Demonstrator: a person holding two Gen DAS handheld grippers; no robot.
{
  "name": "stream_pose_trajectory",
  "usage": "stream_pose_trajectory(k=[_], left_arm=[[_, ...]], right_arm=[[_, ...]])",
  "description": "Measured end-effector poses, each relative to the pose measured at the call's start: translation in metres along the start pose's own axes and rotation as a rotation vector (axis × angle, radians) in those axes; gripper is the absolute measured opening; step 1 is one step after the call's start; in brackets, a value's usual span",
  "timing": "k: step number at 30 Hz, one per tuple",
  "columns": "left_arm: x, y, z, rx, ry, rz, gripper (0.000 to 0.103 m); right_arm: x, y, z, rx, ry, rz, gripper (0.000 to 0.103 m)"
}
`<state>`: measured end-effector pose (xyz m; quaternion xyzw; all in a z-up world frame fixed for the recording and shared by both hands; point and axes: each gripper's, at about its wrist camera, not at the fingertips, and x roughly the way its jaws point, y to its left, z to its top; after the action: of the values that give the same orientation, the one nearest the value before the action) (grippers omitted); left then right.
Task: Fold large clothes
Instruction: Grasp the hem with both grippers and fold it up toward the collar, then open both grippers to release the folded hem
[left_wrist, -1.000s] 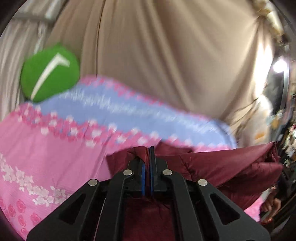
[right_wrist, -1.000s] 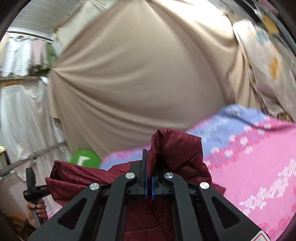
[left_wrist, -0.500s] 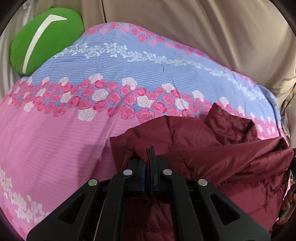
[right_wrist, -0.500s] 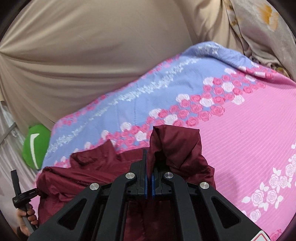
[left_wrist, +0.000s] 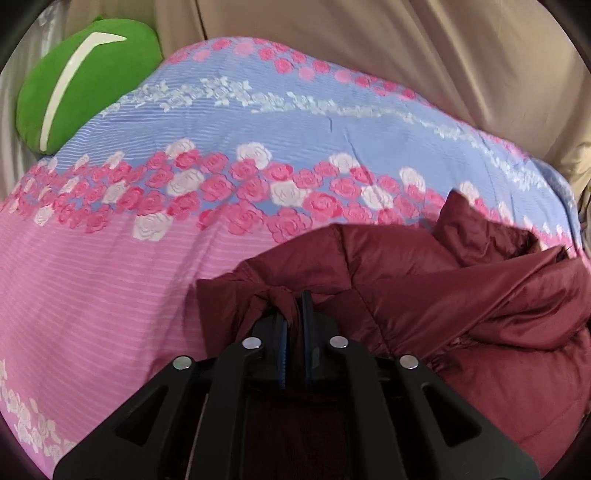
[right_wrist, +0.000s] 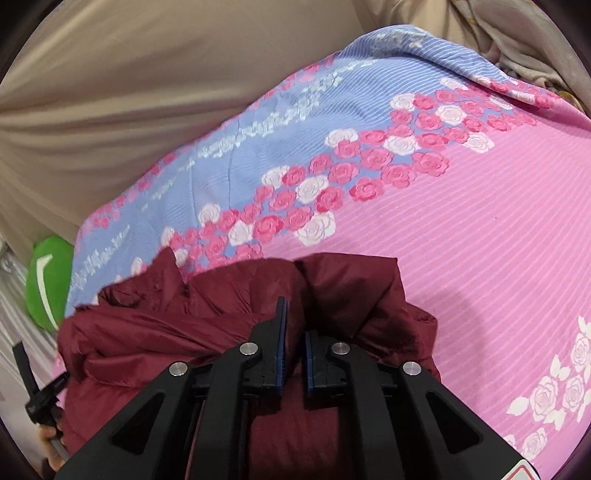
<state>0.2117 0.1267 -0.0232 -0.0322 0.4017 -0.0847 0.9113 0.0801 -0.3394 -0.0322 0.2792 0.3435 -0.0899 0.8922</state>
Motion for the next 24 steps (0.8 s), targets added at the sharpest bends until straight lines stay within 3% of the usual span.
stream_pose_trajectory(k=[3,4,5,7,10,13,16,18,20,23,24], left_arm=[[-0.041,0.012,0.005,-0.037,-0.084,-0.028,0.031],[-0.060,0.015,0.006,-0.049,-0.120,-0.034,0.054],[-0.073,0.016,0.006,-0.054,-0.153,-0.029,0.067],[-0.103,0.006,0.005,-0.017,-0.215,-0.027,0.067],[-0.132,-0.038,-0.005,0.133,-0.233,-0.100,0.067],[-0.118,-0.082,-0.024,0.245,-0.155,-0.163,0.067],[-0.087,-0.102,-0.047,0.288,-0.051,-0.170,0.064],[-0.063,-0.100,-0.061,0.278,0.011,-0.146,0.063],[-0.056,-0.087,-0.065,0.257,0.012,-0.119,0.064],[-0.060,-0.057,-0.066,0.216,-0.005,-0.037,0.064],[-0.059,-0.047,-0.065,0.200,-0.004,-0.014,0.064]], right_arm=[[-0.043,0.007,0.001,0.018,-0.129,0.011,0.036],[-0.059,0.014,0.001,-0.006,-0.176,0.013,0.038],[-0.080,0.029,-0.003,-0.067,-0.229,0.011,0.039],[-0.097,0.055,-0.010,-0.160,-0.252,0.024,0.039],[-0.098,0.118,-0.041,-0.344,-0.165,0.113,0.038],[-0.082,0.160,-0.080,-0.459,-0.054,0.194,0.029],[-0.064,0.189,-0.124,-0.587,0.017,0.196,0.024],[-0.055,0.187,-0.141,-0.616,0.054,0.169,0.022],[-0.051,0.171,-0.142,-0.598,0.058,0.102,0.022],[-0.060,0.124,-0.127,-0.482,0.040,0.014,0.020],[-0.064,0.106,-0.120,-0.438,0.032,-0.013,0.015]])
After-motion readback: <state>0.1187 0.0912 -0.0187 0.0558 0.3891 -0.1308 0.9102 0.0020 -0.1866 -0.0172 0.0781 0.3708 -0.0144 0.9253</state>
